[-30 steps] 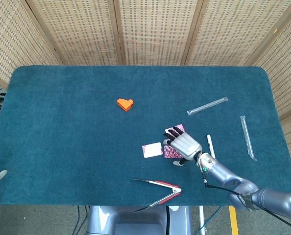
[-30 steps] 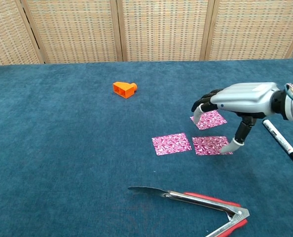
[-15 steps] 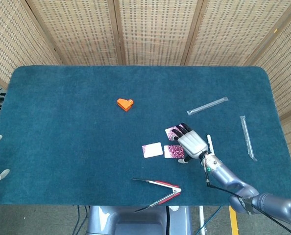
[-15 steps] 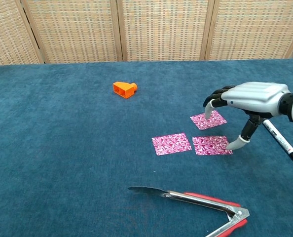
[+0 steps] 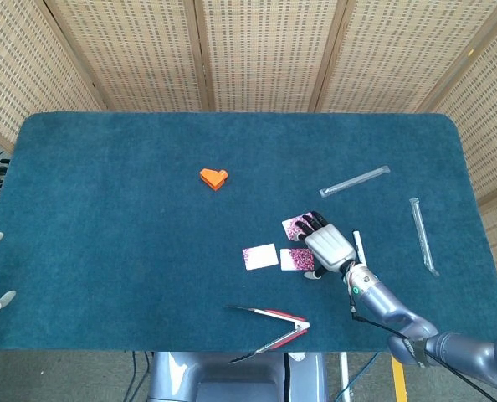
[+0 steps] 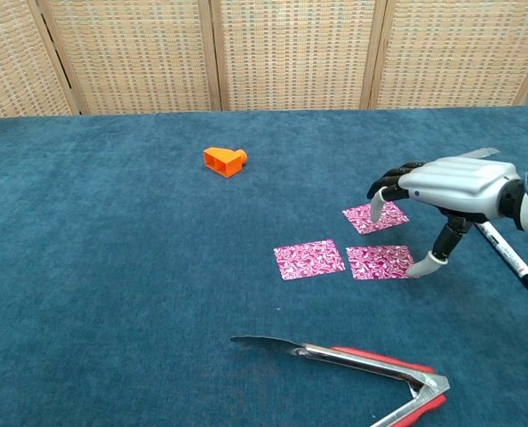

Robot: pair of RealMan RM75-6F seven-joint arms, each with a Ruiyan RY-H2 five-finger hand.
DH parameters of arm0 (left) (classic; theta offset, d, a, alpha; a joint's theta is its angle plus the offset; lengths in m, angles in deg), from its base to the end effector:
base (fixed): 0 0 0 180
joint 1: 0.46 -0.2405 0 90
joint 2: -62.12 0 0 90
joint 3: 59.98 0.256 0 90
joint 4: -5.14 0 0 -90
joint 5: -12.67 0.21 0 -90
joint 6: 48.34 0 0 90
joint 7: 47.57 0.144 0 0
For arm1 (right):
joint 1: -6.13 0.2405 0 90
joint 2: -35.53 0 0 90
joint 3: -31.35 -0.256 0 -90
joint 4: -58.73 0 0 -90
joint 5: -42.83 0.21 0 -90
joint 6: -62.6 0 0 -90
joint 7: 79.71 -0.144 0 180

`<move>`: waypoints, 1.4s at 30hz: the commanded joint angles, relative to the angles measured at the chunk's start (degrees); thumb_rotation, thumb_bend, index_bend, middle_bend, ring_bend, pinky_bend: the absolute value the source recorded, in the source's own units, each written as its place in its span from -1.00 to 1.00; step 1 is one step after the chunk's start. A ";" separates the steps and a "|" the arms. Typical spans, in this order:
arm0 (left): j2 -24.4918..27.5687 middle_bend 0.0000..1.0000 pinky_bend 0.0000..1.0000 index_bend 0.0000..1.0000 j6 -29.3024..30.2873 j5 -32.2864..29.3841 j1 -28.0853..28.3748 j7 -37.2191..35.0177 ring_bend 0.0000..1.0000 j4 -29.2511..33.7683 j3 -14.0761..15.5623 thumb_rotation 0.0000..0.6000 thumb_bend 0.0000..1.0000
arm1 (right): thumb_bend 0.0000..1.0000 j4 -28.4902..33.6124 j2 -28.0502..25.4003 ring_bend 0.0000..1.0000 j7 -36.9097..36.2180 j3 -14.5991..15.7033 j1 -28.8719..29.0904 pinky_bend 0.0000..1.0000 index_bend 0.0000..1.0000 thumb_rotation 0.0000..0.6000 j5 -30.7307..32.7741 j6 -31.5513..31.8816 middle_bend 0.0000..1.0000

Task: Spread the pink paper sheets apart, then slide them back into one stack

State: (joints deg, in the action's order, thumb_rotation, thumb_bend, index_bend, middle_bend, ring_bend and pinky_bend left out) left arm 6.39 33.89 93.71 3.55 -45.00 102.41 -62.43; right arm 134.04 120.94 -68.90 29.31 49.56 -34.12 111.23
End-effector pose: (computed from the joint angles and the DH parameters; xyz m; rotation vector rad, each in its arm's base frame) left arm -0.3207 0.1735 0.1954 -1.3636 -0.9062 -0.7448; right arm -0.1956 -0.3442 -0.0151 2.1018 -0.7741 0.7363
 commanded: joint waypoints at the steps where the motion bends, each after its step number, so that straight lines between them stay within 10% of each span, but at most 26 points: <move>1: 0.06 -1.00 -1.00 -0.77 0.02 -0.08 -0.07 0.00 -1.00 -0.03 0.04 1.00 -0.92 | -0.69 -0.72 0.48 -1.00 -0.07 0.04 -0.16 -1.00 -0.45 1.00 -0.30 0.09 -0.73; 42: 0.77 -1.00 -1.00 -0.77 1.16 -0.86 -1.24 -0.41 -1.00 -0.21 0.11 1.00 -0.92 | -0.63 -14.17 7.22 -1.00 -5.13 0.03 -0.49 -1.00 -0.45 1.00 -4.48 -0.44 -0.72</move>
State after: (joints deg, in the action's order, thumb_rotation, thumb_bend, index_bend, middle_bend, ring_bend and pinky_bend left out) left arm 7.16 35.04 92.86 2.31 -45.41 102.21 -62.32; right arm 120.07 128.09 -73.99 29.45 48.90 -38.48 110.88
